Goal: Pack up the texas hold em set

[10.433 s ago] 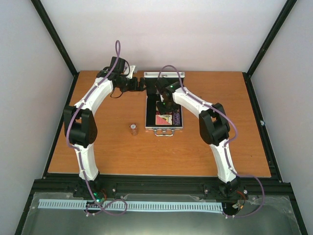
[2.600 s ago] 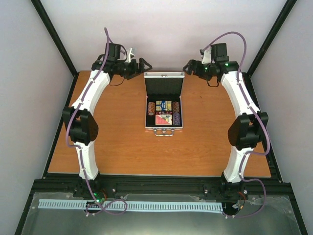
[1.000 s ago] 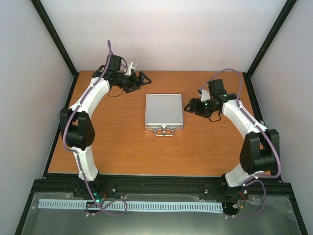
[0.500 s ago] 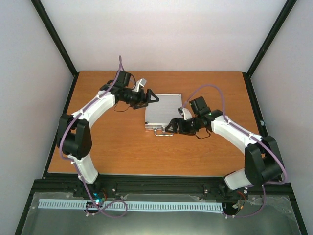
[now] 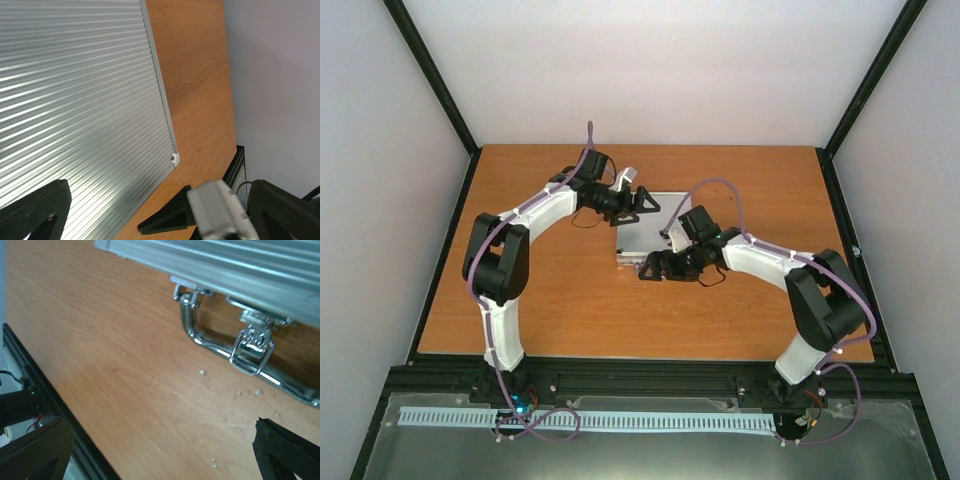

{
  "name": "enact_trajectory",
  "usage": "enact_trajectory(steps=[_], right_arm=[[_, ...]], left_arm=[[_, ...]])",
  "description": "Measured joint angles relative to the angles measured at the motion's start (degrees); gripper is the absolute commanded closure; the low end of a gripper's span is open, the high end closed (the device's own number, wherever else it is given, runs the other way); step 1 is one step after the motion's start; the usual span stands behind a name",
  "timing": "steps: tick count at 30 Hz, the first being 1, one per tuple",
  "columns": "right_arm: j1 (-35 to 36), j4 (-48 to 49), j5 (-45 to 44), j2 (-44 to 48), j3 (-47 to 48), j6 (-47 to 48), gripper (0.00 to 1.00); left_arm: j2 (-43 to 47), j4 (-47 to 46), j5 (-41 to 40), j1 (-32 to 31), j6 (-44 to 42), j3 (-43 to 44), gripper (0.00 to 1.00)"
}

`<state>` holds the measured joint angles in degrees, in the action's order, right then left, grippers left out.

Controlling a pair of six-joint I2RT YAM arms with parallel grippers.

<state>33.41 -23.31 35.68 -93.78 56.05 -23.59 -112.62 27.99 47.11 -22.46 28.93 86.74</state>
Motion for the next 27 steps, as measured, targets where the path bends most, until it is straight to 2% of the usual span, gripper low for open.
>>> enact_trajectory(steps=[7, 27], right_arm=[[0.0, 3.1, -1.9, -5.7, 2.1, 0.0, 0.00], [1.5, 5.9, -7.2, -9.6, 5.3, -2.0, 0.00]], left_arm=[[-4.4, -0.2, 1.2, -0.3, 0.9, 5.7, 0.00], [-7.5, -0.2, 1.6, -0.3, 0.9, 5.8, 0.00]])
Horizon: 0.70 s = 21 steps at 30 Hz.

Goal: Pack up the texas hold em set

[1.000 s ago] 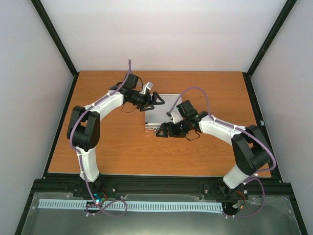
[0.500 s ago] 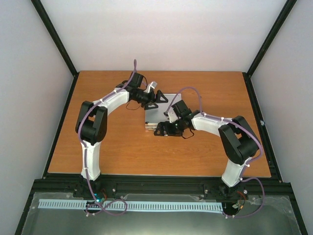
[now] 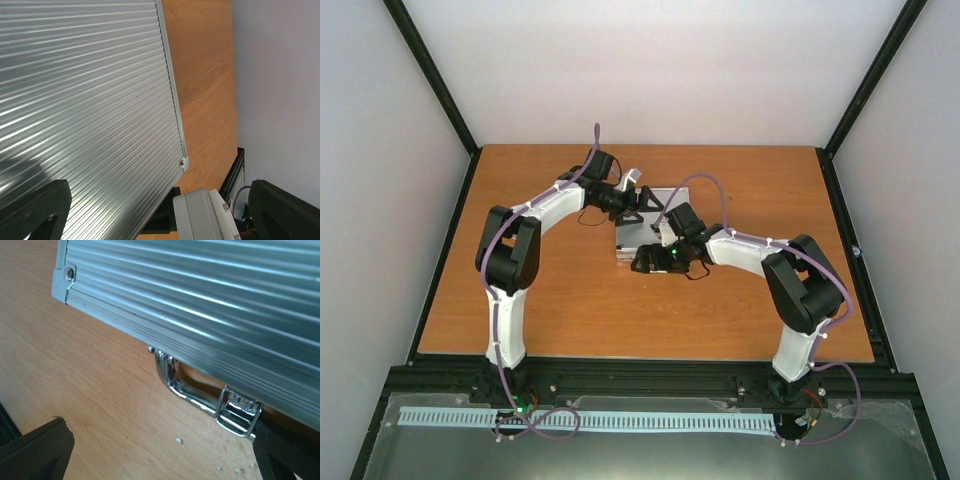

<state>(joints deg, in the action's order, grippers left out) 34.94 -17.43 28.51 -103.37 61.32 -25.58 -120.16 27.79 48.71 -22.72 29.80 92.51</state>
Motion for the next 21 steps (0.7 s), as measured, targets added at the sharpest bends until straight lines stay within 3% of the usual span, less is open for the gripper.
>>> enact_trajectory(steps=[10, 21], right_arm=[[1.2, 2.4, -6.8, -1.1, 0.0, -1.0, 0.00], [0.5, 4.2, -3.0, -1.8, 0.0, -2.1, 0.00]], left_arm=[[0.0, 0.0, 0.5, 0.0, 0.5, -0.4, 0.00], [0.0, -1.9, 1.3, 0.0, 1.5, -2.4, 0.00]])
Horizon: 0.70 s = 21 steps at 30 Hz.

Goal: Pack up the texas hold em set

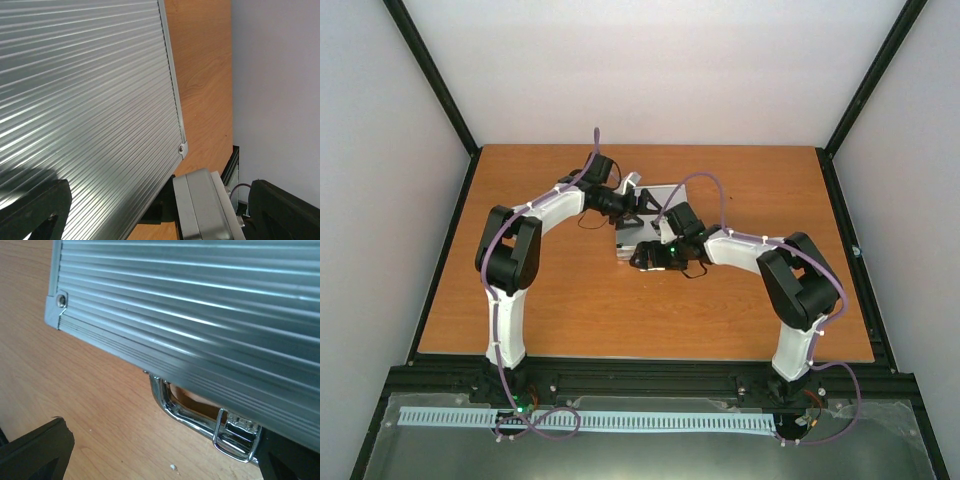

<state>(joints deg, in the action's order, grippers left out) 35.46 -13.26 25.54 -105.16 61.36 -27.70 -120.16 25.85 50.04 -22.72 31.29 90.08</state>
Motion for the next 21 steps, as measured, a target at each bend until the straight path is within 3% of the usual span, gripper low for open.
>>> enact_trajectory(steps=[21], right_arm=[[-6.8, 9.3, 23.7, -8.0, 1.2, 6.9, 0.00]], left_arm=[[0.0, -3.6, 0.0, 0.5, 0.2, -1.3, 0.00]])
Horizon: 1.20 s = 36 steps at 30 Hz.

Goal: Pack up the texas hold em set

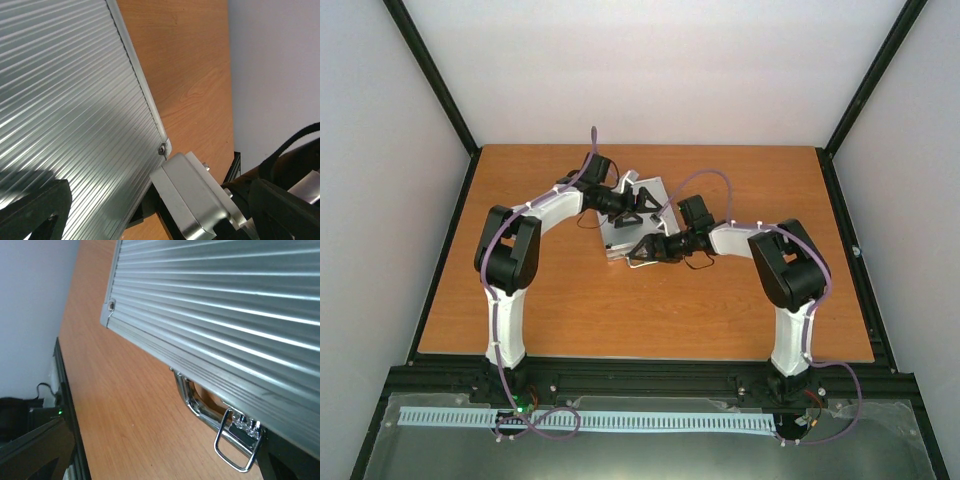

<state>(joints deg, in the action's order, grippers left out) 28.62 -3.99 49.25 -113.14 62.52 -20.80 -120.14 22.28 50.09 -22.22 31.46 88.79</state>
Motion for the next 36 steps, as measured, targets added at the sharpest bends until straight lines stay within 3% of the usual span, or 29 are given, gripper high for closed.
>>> enact_trajectory(steps=[8, 18, 29, 36], right_arm=[[-2.1, -2.8, 11.0, -4.6, 3.5, 8.1, 0.00], [-1.7, -7.6, 22.5, -8.2, 4.5, 10.7, 0.00], [-1.5, -11.3, 21.9, -8.3, 6.2, 12.6, 0.01], [-1.2, -19.3, 13.2, -1.3, 1.8, 10.9, 0.00]], left_arm=[[0.0, -0.4, -0.6, 0.3, 0.0, 0.0, 0.00], [0.0, -0.4, -0.3, 0.3, -0.3, -0.2, 0.00], [-0.1, -0.5, 0.5, -0.1, -0.9, -0.2, 0.00], [-0.2, -0.1, 0.9, -0.3, -1.3, -0.3, 0.00]])
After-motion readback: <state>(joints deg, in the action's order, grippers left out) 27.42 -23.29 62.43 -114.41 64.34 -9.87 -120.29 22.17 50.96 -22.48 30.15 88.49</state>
